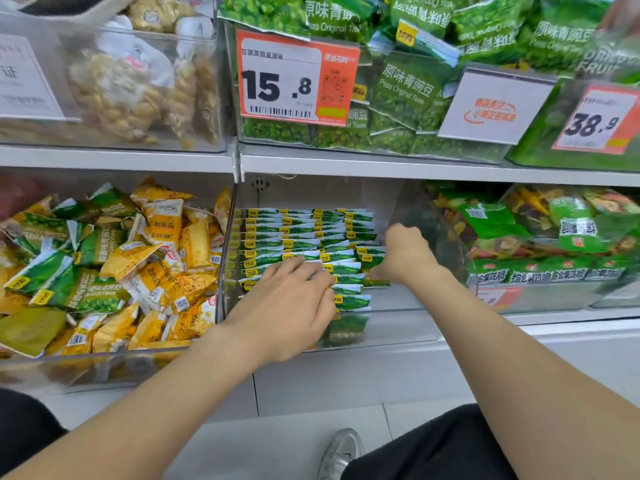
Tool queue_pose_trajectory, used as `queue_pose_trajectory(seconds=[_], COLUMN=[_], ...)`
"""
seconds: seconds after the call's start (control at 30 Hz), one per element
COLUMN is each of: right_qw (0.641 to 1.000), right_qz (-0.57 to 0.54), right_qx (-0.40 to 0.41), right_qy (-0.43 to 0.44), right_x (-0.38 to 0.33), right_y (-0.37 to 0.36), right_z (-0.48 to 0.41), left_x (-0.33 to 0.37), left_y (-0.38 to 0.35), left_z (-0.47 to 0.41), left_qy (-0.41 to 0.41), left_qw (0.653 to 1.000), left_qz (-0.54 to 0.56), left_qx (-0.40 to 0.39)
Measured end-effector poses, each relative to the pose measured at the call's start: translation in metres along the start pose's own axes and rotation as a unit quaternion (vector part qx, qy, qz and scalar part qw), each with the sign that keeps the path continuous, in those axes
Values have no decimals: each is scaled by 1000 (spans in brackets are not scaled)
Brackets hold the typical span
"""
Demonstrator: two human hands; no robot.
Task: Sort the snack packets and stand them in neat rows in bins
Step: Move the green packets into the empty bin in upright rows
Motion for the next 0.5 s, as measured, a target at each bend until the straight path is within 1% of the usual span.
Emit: queue_pose_trajectory(seconds=[0.1, 0.23, 0.33, 0.4, 0.5], right_qw=[1000, 997, 998, 999, 999], right_qz=[-17, -70, -60, -44, -24], right_qx=[10, -24, -37, -26, 17], right_qy=[9, -2, 4, 3, -18], right_x=[-11, -2, 0, -4, -3], right_y=[-3, -11, -18, -17, -4], right_z=[-5, -12, -9, -6, -5], left_x=[0, 0, 0, -1, -5], left_y=[0, 0, 0, 1, 3], left_z=[0, 1, 0, 0, 1], left_qy=[-1, -2, -6, -10, -18], left_qw=[1000, 1000, 1000, 1000, 999], left_qz=[0, -3, -2, 5, 23], left_qx=[3, 6, 9, 16, 46])
Point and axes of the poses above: each hand's wrist, its own z-axis away from the middle knuckle, its own y-axis out of the back of the hand, x = y × z, the point moved 6 cm from there along -z, towards the middle knuckle, and after that the axes turned 13 degrees about z, right-handed, at the moved point
